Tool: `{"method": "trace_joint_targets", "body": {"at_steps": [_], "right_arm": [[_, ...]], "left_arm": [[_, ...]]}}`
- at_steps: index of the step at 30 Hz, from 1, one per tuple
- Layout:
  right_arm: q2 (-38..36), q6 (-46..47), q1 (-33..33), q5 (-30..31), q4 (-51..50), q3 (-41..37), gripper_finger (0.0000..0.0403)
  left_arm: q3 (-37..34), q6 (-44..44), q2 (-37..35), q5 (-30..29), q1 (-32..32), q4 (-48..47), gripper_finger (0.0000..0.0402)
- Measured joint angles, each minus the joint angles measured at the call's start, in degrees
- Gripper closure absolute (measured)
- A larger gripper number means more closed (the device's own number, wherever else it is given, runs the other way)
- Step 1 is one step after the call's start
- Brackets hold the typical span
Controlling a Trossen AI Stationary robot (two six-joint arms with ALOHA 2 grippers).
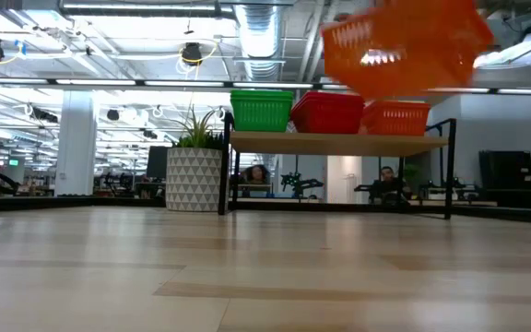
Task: Stack baskets on shelf by color
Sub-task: Stack the orange bin on top of the orange bins on the shelf
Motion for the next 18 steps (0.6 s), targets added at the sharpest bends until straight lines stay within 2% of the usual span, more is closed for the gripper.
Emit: {"method": "trace_joint_targets", "body": {"at_steps": [4, 8, 13, 18], "right_arm": [[-5.5, -1.0, -7.8, 2.2, -3.5, 8.8, 0.0399], [-6.6, -6.7, -18.2, 4.2, -8.5, 18.9, 0.0398], [-3.3, -15.8, -32.5, 4.6, -14.9, 29.6, 0.0399], [2.6, -22.4, -43.7, 3.4, -19.6, 35.7, 0.0397]], "left_arm": [[0.0, 0.0, 0.0, 0.0, 0.0, 0.0, 0.0128], [0.0, 0.0, 0.0, -0.4, 0.0, 0.0, 0.0128], [0.0, 0.0, 0.0, -0.5, 0.0, 0.0, 0.0128], [0.0, -0.8, 0.0, -0.5, 0.0, 0.0, 0.0128]]}}
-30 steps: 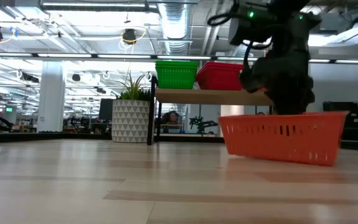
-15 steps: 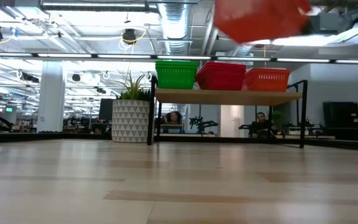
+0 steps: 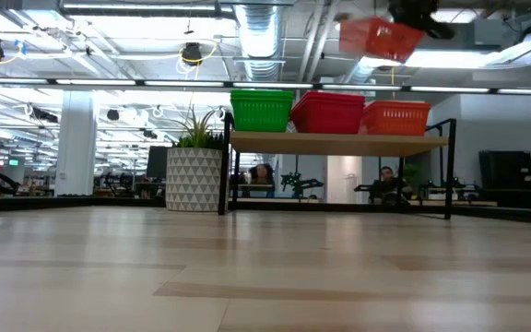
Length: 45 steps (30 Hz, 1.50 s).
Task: Stack baskets on shelf by color
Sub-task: Stack the orange bin on top of the orange bins on the shelf
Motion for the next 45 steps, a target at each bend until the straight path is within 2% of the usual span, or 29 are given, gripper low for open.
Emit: {"method": "trace_joint_targets", "body": {"at_steps": [4, 11, 18, 26, 35, 45], "right_arm": [[4.4, -4.5, -6.2, -4.0, -2.2, 0.5, 0.0399], [10.6, -9.2, -11.3, -8.7, -5.2, 0.5, 0.0383], [12.5, -11.8, -13.1, -9.3, -6.0, 0.5, 0.0398], [12.8, -10.8, -14.9, -9.3, -6.4, -2.2, 0.0382], [12.7, -10.7, -14.9, -9.2, -4.9, -5.9, 0.0391], [12.7, -8.7, -15.7, -9.1, -2.9, -7.0, 0.0362]], "left_arm": [[0.0, -0.2, 0.0, 0.0, 0.0, 0.0, 0.0128], [0.0, -0.3, 0.0, -1.2, 0.0, 0.0, 0.0128], [0.0, -0.3, 0.0, -1.3, 0.0, 0.0, 0.0128], [0.0, -0.3, 0.0, -2.5, 0.0, 0.0, 0.0128], [0.0, -0.3, 0.0, -2.9, 0.0, 0.0, 0.0128], [0.0, -0.8, 0.0, -3.0, 0.0, 0.0, 0.0128]]}}
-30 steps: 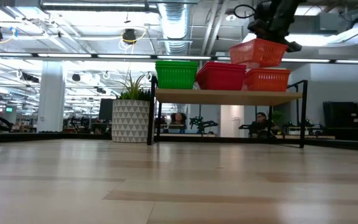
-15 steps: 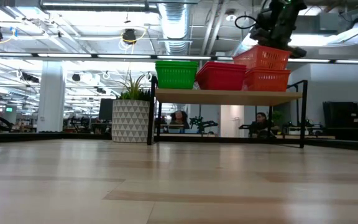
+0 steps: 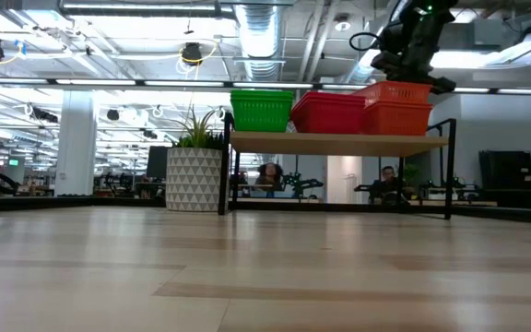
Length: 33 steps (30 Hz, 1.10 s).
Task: Stack baskets on shelf by color
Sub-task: Stack the orange bin on top of the orange bins on the shelf, then return to Home Position
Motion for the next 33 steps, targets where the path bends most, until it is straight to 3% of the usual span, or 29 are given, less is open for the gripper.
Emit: {"method": "trace_joint_targets", "body": {"at_steps": [25, 33], "right_arm": [[-0.1, -0.5, 0.0, 4.2, 0.7, 0.0, 0.0310], [-3.9, -1.5, -1.7, 4.0, 0.9, 3.7, 0.0307]], "left_arm": [[0.0, -0.5, 0.0, 0.0, 0.0, 0.0, 0.0128], [0.0, -0.5, -1.0, -0.8, 0.0, 0.5, 0.0128]]}}
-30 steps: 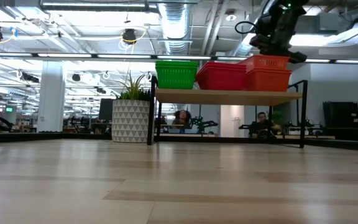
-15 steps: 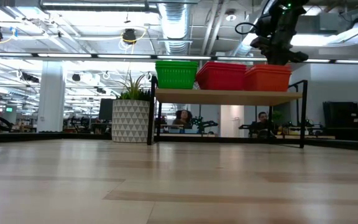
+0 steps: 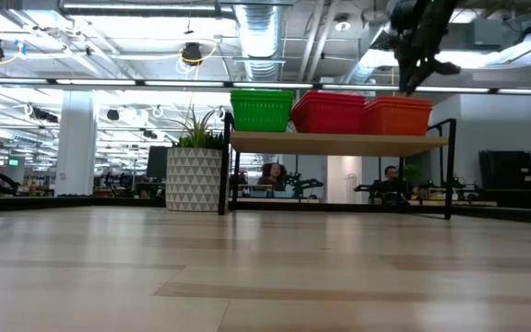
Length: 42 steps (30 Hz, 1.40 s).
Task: Stack baskets on shelf by color
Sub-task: Return to Home Position
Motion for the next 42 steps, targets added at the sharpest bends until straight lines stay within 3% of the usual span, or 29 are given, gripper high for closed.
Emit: {"method": "trace_joint_targets", "body": {"at_steps": [7, 13, 18, 23, 25, 29, 35, 42], "right_arm": [[-6.1, -6.6, -0.7, -0.1, 1.5, 5.9, 0.0307], [-13.6, -12.8, 3.0, -0.3, -0.8, 6.4, 0.0307], [-18.6, -9.7, 6.3, -0.2, -3.7, 6.4, 0.0307], [-23.7, -9.3, 12.6, -1.9, -1.5, 6.3, 0.0307], [-26.0, -8.0, 15.3, -2.4, 0.7, 5.1, 0.0307], [-33.5, -3.8, 19.8, -2.5, 10.8, -4.5, 0.0307], [-49.7, 5.2, 24.9, -1.9, 28.6, -29.1, 0.0307], [-67.6, 15.0, 30.5, -1.8, 52.6, -58.9, 0.0307]], "left_arm": [[0.0, 0.1, -1.8, -4.7, 0.0, 3.8, 0.0128], [0.0, 0.6, -2.1, -4.6, 0.0, 4.1, 0.0128], [0.0, 0.2, -2.0, -4.3, 0.0, 2.6, 0.0128], [0.0, 8.5, -2.1, -7.0, 0.0, 2.9, 0.0128], [0.0, 12.1, -2.6, -5.5, 0.0, 3.0, 0.0128], [0.0, 17.9, -4.7, -2.5, 0.0, 3.6, 0.0128], [-0.2, 22.8, -9.8, -1.2, 0.0, 2.1, 0.0128], [-12.6, 20.4, -21.0, -0.5, 0.0, 3.9, 0.0128]]}}
